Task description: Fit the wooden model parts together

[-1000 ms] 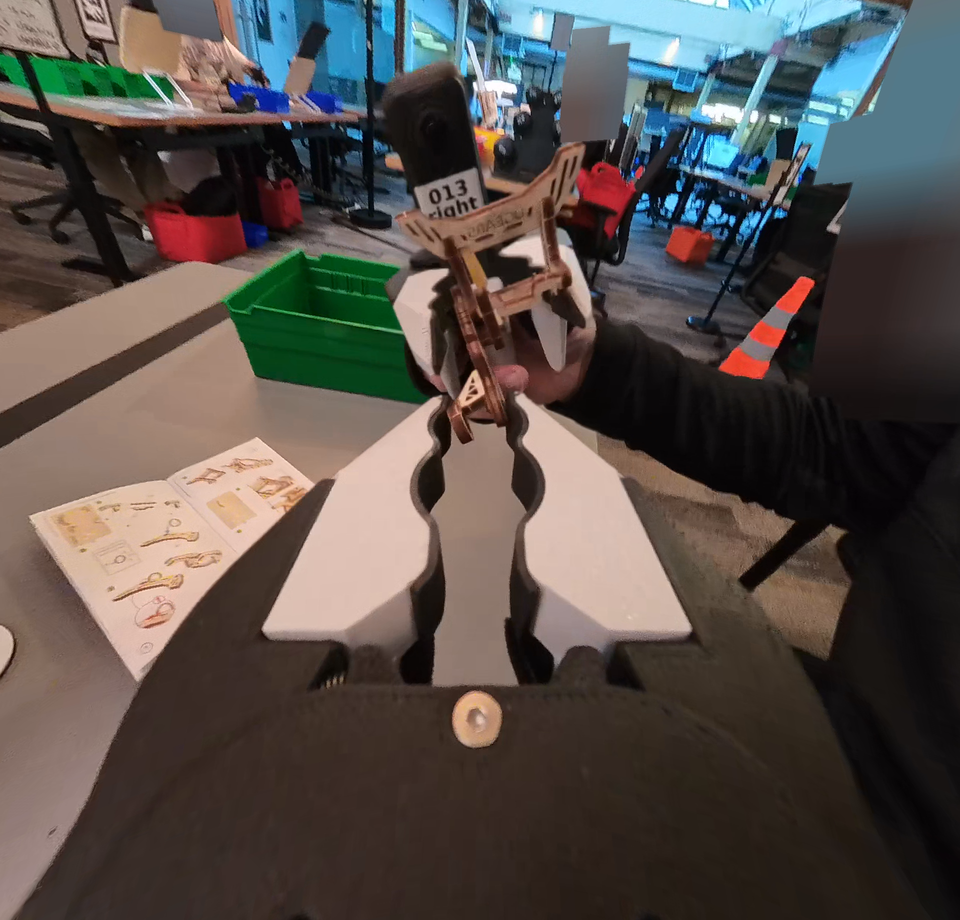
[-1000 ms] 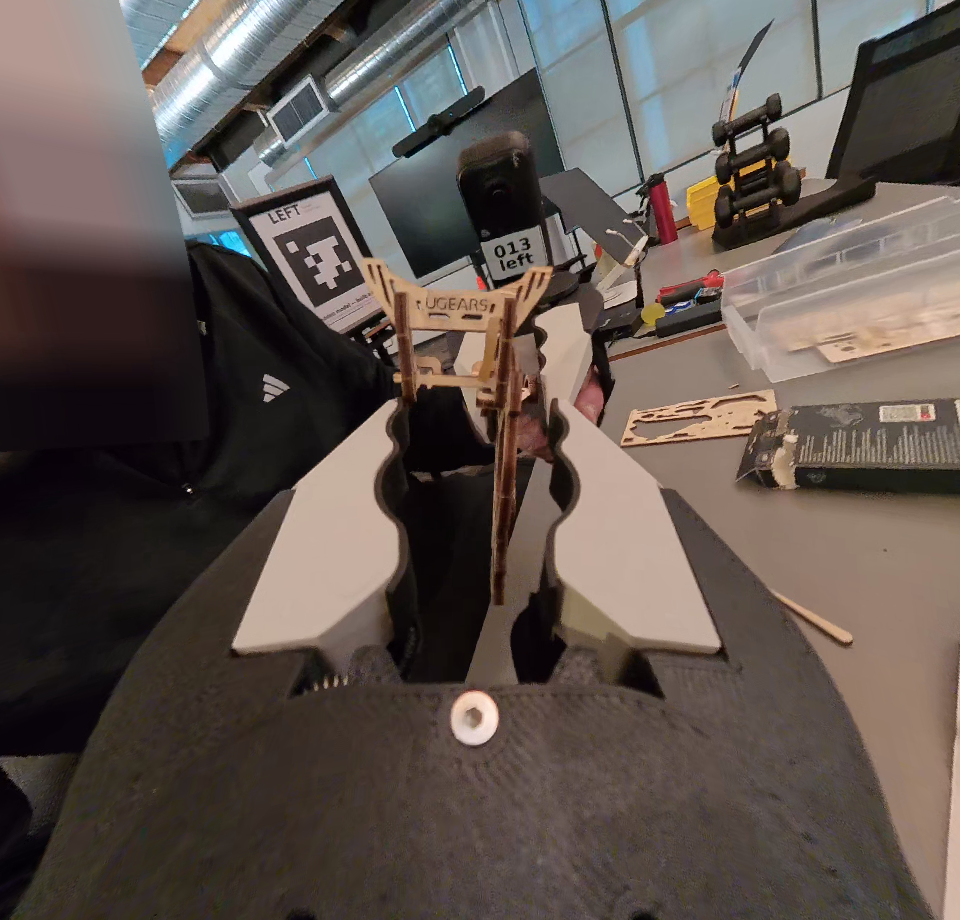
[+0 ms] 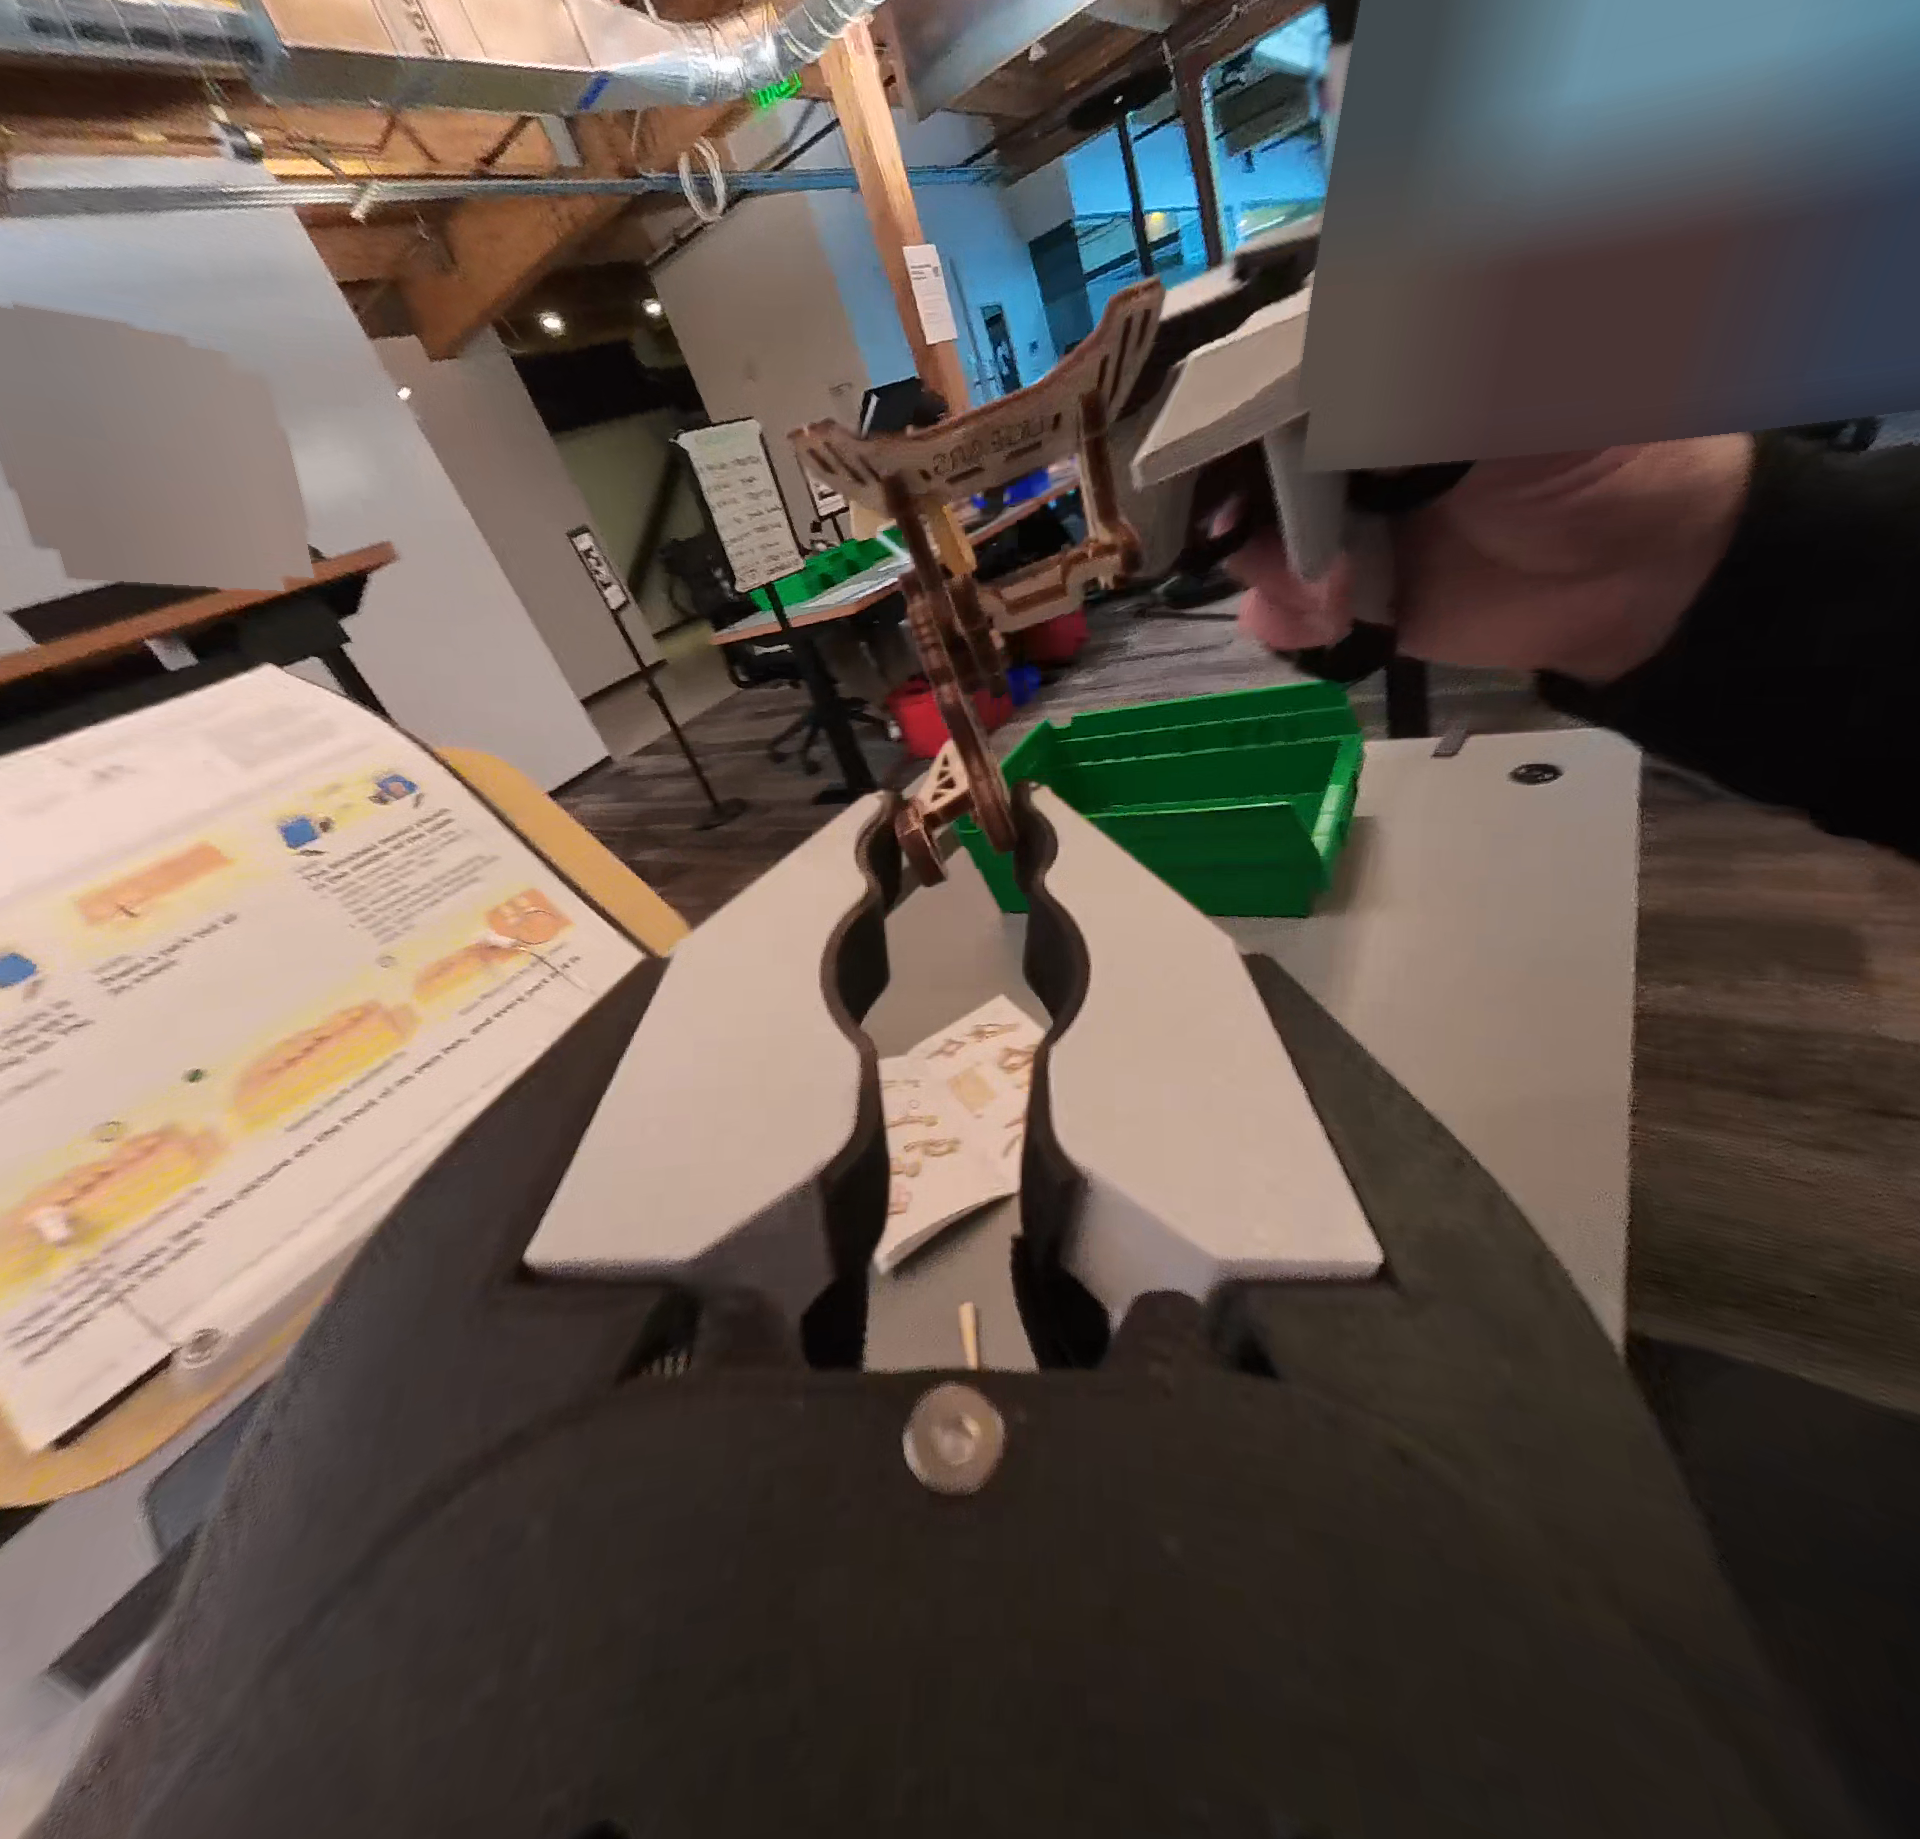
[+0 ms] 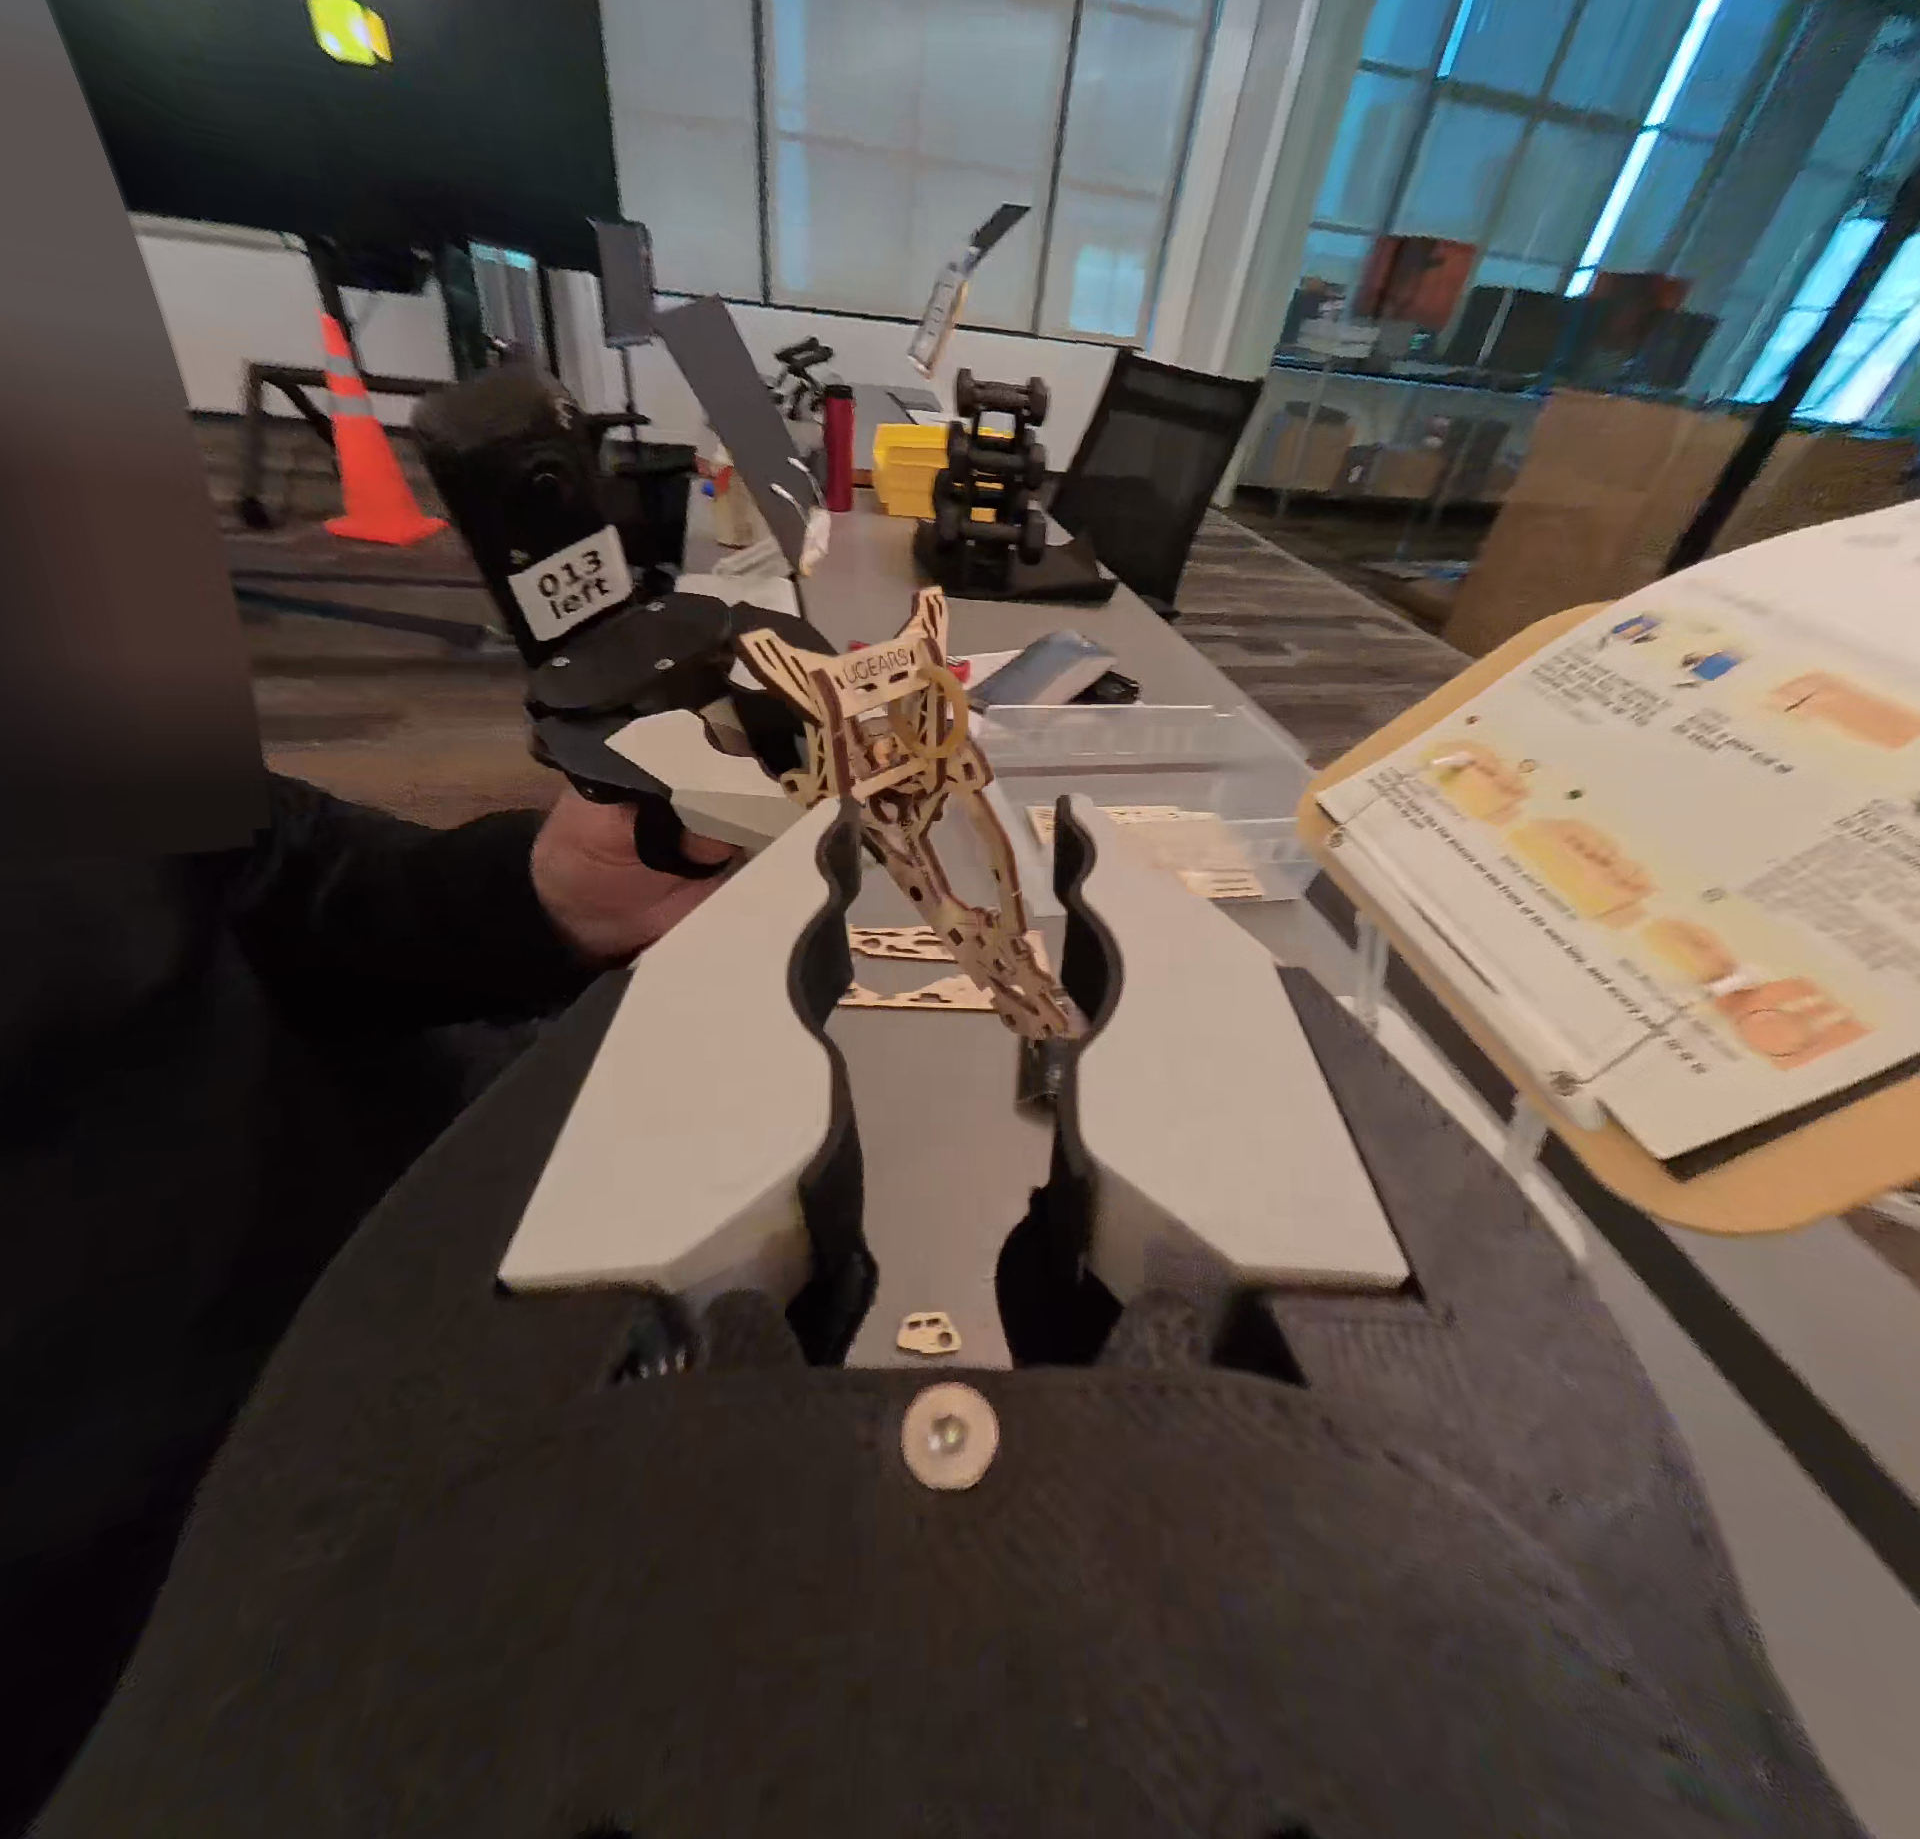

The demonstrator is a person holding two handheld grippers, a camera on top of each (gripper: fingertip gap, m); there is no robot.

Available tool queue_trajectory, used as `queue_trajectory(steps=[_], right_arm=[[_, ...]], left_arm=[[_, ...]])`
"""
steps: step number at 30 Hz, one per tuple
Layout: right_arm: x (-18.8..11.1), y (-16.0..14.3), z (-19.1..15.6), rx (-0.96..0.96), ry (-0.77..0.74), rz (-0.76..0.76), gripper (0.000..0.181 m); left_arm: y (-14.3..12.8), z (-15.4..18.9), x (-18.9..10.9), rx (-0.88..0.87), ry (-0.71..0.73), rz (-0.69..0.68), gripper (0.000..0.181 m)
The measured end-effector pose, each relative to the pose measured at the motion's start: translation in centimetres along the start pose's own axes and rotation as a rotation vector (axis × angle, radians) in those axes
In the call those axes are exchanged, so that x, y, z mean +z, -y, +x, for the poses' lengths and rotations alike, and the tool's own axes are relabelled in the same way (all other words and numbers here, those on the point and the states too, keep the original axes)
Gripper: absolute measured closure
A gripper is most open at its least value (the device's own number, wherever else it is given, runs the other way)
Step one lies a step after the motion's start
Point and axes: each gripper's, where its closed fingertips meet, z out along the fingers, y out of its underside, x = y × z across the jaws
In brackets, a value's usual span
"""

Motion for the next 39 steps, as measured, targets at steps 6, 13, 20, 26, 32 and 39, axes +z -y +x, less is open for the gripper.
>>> queue_trajectory(steps=[6,13,20,26,32,39], right_arm=[[0.4,1.5,-2.1,-0.218,-0.174,-0.063,0.137],[2.7,1.0,-2.6,-0.257,-0.237,-0.148,0.12],[3.1,1.4,-3.4,-0.256,-0.214,-0.147,0.133],[2.5,1.3,-3.8,-0.235,-0.2,-0.166,0.117],[2.3,-0.6,-2.8,-0.092,-0.132,-0.173,0.123],[2.4,0.5,-5.6,0.04,0.121,-0.015,0.17]], left_arm=[[0.8,-1.0,-0.9,0.062,0.08,0.006,0.163],[1.7,-0.6,-1.3,0.172,0.132,0.02,0.163],[3.0,-0.1,-1.8,0.238,0.176,0.055,0.163],[3.6,0.8,-1.8,0.133,0.094,0.118,0.163],[4.8,1.8,-2.5,-0.276,-0.218,0.315,0.162],[5.3,2.8,-3.5,-0.38,-0.405,0.438,0.163]])
